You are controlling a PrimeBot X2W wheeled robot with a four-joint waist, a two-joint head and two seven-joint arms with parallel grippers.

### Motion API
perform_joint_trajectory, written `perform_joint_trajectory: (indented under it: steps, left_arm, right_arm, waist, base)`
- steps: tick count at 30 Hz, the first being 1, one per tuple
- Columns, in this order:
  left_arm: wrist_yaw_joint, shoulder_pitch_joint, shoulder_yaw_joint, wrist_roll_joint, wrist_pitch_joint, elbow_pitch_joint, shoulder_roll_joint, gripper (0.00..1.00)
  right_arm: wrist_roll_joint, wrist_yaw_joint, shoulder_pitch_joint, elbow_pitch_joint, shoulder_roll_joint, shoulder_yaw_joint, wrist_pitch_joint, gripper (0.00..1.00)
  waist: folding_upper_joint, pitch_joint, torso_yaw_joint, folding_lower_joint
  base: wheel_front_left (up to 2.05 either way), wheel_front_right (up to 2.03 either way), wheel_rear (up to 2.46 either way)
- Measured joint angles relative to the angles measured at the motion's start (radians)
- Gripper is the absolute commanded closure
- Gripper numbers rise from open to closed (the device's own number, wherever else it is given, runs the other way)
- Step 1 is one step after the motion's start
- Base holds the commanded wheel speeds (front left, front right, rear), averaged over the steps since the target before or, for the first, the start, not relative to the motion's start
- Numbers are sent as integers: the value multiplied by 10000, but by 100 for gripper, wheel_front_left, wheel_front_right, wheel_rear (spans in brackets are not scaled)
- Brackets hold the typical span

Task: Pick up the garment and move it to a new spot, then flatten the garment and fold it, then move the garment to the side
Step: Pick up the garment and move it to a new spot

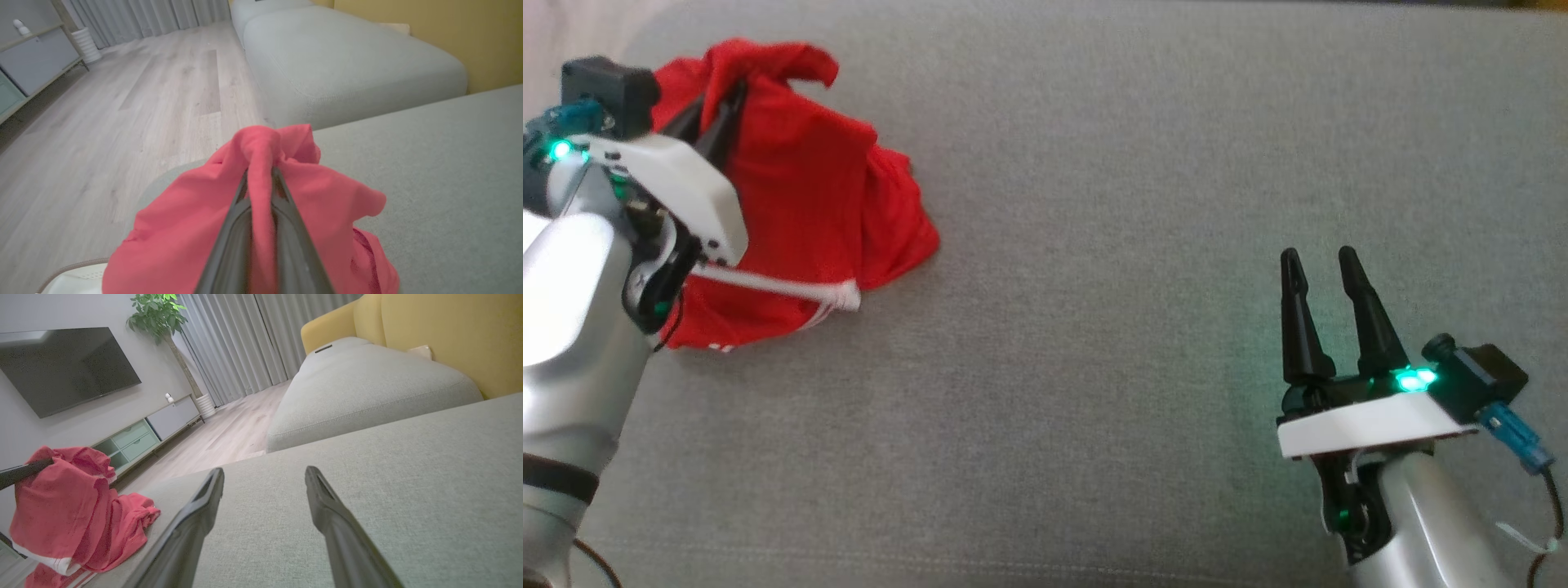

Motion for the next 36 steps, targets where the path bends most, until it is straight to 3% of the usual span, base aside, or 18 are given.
perform_joint_trajectory:
  steps: [9,17,27,32,36]
  left_arm:
    - [734,-27,349,-167,-347,-1622,-15,100]
    - [1680,534,322,-573,297,-4100,-495,100]
    - [2408,802,-111,-583,380,-4851,-1457,100]
    - [2602,811,-495,-359,257,-4449,-1975,100]
    - [2600,758,-698,-236,2,-3561,-2380,100]
  right_arm:
    - [169,0,466,130,0,71,0,0]
    - [314,0,484,119,4,23,-2,0]
    - [447,0,202,-73,8,-117,-12,0]
    - [744,0,-279,-510,0,-272,-13,0]
    - [633,0,-536,-598,-8,301,-42,0]
  waist:
    - [0,-897,334,0]
    - [0,-1366,95,0]
    - [0,-988,-1291,0]
    - [0,-655,-2356,0]
    - [0,-327,-3277,0]
  base:
    - [0,0,0]
    - [0,0,0]
    - [0,0,0]
    - [0,0,0]
    - [0,0,0]
